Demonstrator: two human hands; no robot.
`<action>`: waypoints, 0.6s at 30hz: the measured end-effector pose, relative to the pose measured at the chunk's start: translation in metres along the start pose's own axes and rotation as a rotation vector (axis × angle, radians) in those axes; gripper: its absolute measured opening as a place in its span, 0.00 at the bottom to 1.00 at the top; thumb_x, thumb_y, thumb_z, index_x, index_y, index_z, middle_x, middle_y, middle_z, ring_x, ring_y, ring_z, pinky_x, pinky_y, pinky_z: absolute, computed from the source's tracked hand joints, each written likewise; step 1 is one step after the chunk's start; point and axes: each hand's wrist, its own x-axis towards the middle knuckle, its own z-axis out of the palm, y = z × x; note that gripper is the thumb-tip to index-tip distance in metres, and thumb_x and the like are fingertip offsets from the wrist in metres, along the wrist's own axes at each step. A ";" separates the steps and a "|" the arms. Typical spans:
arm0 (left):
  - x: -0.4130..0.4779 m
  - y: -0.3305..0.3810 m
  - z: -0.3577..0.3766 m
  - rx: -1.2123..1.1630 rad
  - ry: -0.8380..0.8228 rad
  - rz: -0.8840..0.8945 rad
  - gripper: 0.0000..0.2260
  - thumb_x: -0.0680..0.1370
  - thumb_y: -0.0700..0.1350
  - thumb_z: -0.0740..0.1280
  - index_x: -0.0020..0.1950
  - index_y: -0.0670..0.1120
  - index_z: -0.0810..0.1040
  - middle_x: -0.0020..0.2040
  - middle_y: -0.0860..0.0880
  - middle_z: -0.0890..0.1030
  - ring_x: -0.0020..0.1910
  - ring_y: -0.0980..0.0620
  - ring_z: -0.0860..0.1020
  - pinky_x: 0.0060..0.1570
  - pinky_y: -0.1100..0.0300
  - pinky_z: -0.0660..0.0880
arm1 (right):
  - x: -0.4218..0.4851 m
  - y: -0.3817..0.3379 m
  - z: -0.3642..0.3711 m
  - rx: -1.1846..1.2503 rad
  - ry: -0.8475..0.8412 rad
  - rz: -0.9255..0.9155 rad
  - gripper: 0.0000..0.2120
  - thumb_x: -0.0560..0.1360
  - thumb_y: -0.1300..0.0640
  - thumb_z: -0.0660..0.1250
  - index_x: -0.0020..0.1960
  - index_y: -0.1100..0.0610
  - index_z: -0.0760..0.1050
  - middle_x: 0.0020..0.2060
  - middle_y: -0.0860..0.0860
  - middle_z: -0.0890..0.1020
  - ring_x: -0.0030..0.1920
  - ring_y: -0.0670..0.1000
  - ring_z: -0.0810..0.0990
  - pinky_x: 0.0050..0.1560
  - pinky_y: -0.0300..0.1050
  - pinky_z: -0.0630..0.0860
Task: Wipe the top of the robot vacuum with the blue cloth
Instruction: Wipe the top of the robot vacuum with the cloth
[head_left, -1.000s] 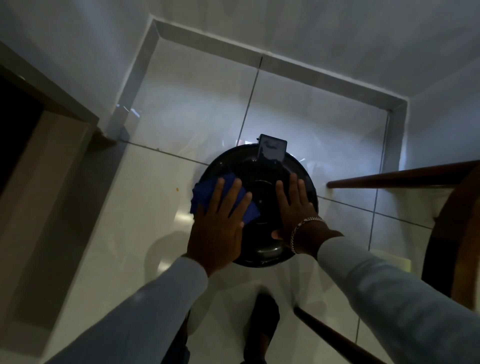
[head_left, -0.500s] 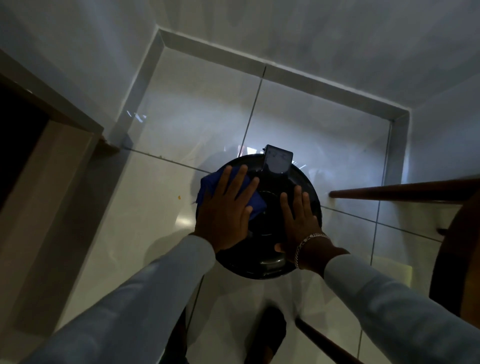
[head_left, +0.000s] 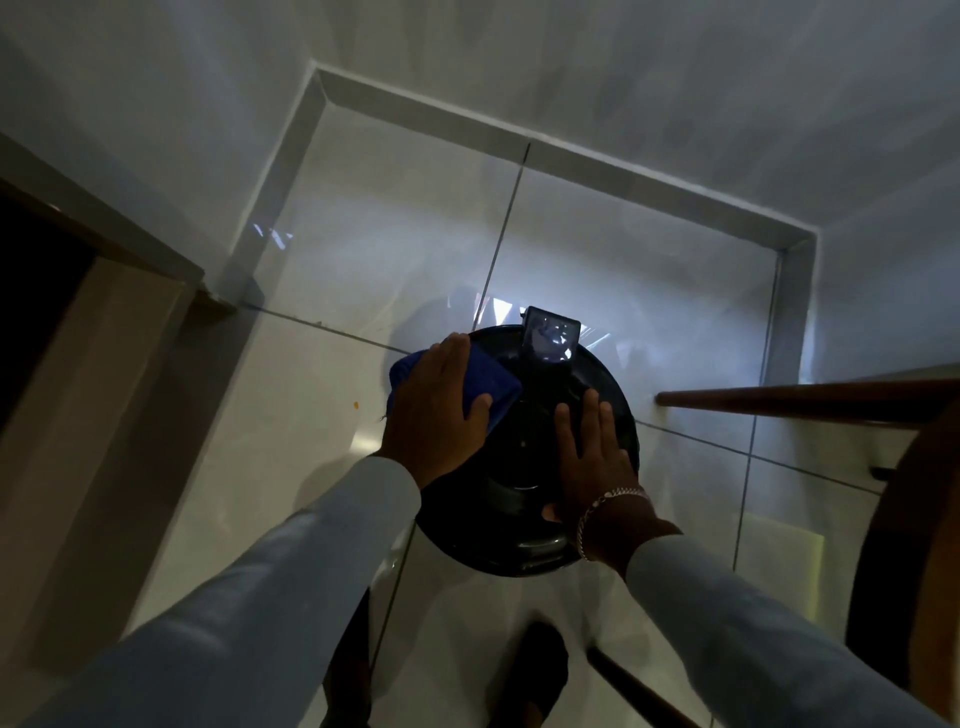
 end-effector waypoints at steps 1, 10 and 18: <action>0.001 0.000 -0.003 -0.003 -0.004 -0.015 0.31 0.76 0.48 0.65 0.75 0.42 0.57 0.74 0.41 0.65 0.73 0.41 0.63 0.71 0.49 0.62 | 0.000 -0.001 -0.001 -0.003 -0.007 -0.001 0.57 0.66 0.48 0.74 0.73 0.53 0.30 0.73 0.58 0.30 0.74 0.61 0.31 0.72 0.66 0.52; -0.035 -0.005 -0.005 -0.037 0.030 -0.134 0.31 0.76 0.46 0.65 0.75 0.42 0.56 0.75 0.42 0.64 0.73 0.41 0.63 0.70 0.49 0.63 | -0.002 -0.001 -0.005 -0.011 -0.013 -0.017 0.56 0.67 0.48 0.73 0.73 0.53 0.31 0.74 0.58 0.30 0.73 0.61 0.31 0.72 0.66 0.51; -0.089 0.025 0.015 -0.156 0.074 -0.209 0.27 0.75 0.45 0.54 0.75 0.41 0.57 0.78 0.43 0.56 0.77 0.43 0.53 0.76 0.49 0.53 | 0.001 0.005 0.000 -0.006 -0.002 -0.030 0.57 0.66 0.46 0.73 0.73 0.52 0.30 0.73 0.57 0.29 0.73 0.60 0.30 0.72 0.65 0.52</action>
